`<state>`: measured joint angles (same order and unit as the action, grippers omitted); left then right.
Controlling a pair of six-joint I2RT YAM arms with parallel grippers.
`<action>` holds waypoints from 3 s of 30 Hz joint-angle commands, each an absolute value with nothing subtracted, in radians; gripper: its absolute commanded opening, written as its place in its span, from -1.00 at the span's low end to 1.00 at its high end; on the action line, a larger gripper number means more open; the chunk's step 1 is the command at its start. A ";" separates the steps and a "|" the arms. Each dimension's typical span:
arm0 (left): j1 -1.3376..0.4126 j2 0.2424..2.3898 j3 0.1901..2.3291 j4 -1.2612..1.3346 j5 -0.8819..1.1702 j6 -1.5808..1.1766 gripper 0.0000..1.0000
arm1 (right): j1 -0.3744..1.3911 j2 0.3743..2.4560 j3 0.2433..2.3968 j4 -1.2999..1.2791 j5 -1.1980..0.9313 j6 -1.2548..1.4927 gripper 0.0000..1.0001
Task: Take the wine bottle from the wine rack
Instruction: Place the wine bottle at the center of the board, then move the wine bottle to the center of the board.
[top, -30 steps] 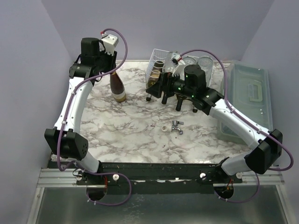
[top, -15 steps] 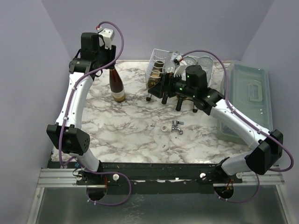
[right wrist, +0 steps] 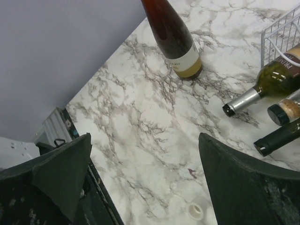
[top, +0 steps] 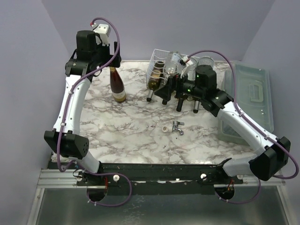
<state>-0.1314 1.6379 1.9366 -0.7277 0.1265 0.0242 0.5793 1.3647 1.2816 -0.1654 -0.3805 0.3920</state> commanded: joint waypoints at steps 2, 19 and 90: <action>-0.091 1.421 1.703 -0.565 0.282 -0.155 0.97 | 0.506 1.279 1.230 -0.217 -0.690 0.089 0.99; -0.088 1.232 1.139 -0.070 0.234 -0.140 0.75 | 0.221 1.081 0.889 -0.204 -1.157 -0.144 0.99; -0.035 1.962 1.926 0.191 0.380 -0.114 -1.00 | 0.211 1.189 0.964 -0.471 -1.181 -0.379 0.99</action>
<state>0.0601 1.9663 1.7672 -0.0048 0.3069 -0.0803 0.2146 1.2049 0.9409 -0.4641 -1.1584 -0.3679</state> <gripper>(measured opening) 0.367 0.996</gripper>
